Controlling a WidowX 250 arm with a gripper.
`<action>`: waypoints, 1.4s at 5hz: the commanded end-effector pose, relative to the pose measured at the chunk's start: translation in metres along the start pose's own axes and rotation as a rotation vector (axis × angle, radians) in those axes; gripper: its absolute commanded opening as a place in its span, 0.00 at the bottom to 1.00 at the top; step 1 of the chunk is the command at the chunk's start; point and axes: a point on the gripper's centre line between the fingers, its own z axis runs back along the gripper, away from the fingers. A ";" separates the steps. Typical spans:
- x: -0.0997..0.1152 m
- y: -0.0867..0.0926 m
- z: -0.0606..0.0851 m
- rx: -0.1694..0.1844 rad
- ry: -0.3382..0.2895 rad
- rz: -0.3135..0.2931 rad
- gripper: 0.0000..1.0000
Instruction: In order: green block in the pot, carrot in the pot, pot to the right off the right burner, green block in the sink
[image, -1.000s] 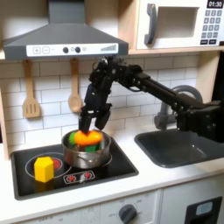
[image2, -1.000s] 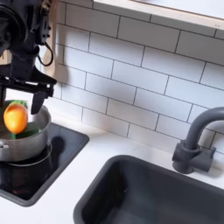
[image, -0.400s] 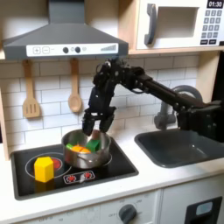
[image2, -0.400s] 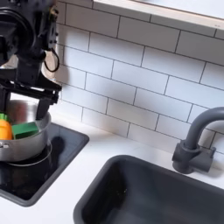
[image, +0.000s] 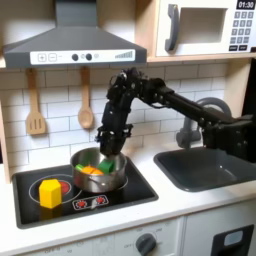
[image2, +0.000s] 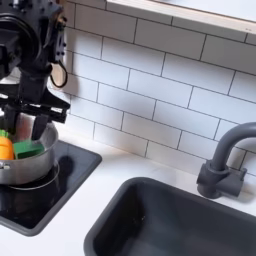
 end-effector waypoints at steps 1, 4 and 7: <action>-0.014 -0.018 -0.013 0.000 0.047 -0.066 0.00; -0.016 -0.022 -0.019 -0.004 0.065 -0.073 0.00; -0.035 -0.043 -0.012 -0.043 0.077 -0.149 0.00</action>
